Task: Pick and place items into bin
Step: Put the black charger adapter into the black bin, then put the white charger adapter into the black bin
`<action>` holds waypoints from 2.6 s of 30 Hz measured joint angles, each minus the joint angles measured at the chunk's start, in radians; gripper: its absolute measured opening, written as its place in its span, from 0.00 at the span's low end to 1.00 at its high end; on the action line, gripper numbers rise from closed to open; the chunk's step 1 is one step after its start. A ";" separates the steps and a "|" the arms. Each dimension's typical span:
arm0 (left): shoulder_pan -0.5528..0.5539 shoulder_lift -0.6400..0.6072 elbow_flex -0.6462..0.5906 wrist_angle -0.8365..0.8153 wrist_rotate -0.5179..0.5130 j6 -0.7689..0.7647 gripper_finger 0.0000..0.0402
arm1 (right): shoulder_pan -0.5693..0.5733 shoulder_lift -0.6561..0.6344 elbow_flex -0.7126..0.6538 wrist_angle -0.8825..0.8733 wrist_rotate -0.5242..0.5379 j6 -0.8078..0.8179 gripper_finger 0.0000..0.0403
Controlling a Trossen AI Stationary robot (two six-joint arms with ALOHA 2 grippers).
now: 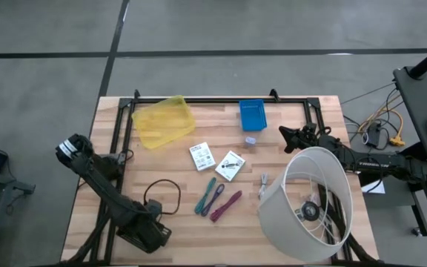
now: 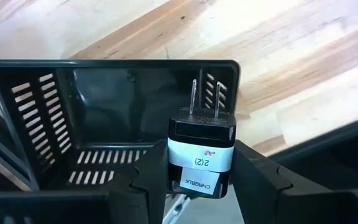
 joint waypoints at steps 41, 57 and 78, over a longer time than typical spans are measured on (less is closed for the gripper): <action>-0.043 0.052 0.013 0.059 0.007 0.005 0.58 | 0.000 -0.001 0.000 0.004 -0.010 0.004 0.07; 0.011 -0.254 -0.019 -0.097 -1.080 0.183 0.58 | 0.000 -0.003 0.000 0.049 -0.026 -0.063 0.07; 0.441 -0.513 -0.030 0.488 -0.941 1.431 0.58 | 0.000 0.000 0.066 0.126 -0.027 -0.241 0.37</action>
